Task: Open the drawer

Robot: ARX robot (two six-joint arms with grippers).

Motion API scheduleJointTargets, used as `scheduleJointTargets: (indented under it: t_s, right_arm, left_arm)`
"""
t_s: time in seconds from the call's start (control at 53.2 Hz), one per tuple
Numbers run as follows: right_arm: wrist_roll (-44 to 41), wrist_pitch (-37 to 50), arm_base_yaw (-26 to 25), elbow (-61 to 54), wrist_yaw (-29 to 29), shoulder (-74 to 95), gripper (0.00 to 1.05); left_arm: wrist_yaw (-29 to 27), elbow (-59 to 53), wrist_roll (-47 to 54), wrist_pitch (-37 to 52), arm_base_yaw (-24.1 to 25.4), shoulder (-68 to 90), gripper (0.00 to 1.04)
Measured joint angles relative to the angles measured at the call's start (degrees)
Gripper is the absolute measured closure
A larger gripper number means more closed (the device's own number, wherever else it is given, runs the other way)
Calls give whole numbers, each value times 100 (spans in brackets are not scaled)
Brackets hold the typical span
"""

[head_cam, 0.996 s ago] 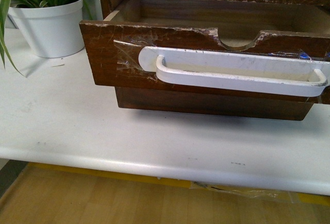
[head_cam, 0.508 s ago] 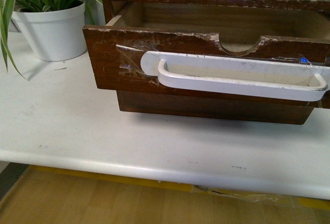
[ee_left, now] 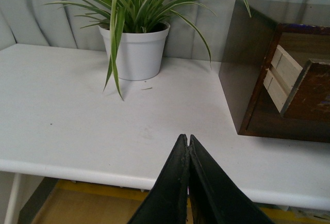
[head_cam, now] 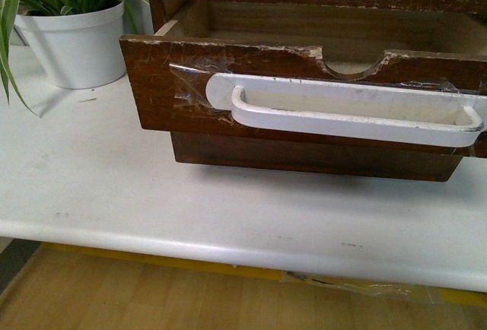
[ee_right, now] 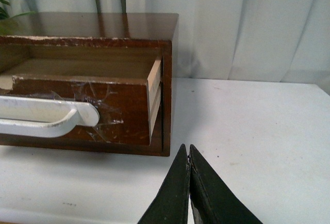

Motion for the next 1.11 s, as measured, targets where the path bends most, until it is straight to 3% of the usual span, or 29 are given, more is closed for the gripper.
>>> scheduleJointTargets:
  t_s: [0.414, 0.959, 1.034, 1.109]
  right_arm:
    - [0, -4, 2, -7, 28, -11, 103]
    - [4, -4, 2, -7, 26, -11, 16]
    - [11, -4, 2, -7, 28, -11, 7]
    - [9, -4, 2, -7, 28, -11, 9]
  left_arm:
    - [-11, 0, -4, 0, 0, -13, 100]
    - [-11, 0, -2, 0, 0, -13, 11]
    - [-11, 0, 11, 0, 0, -13, 5]
    - [-11, 0, 11, 0, 0, -13, 7]
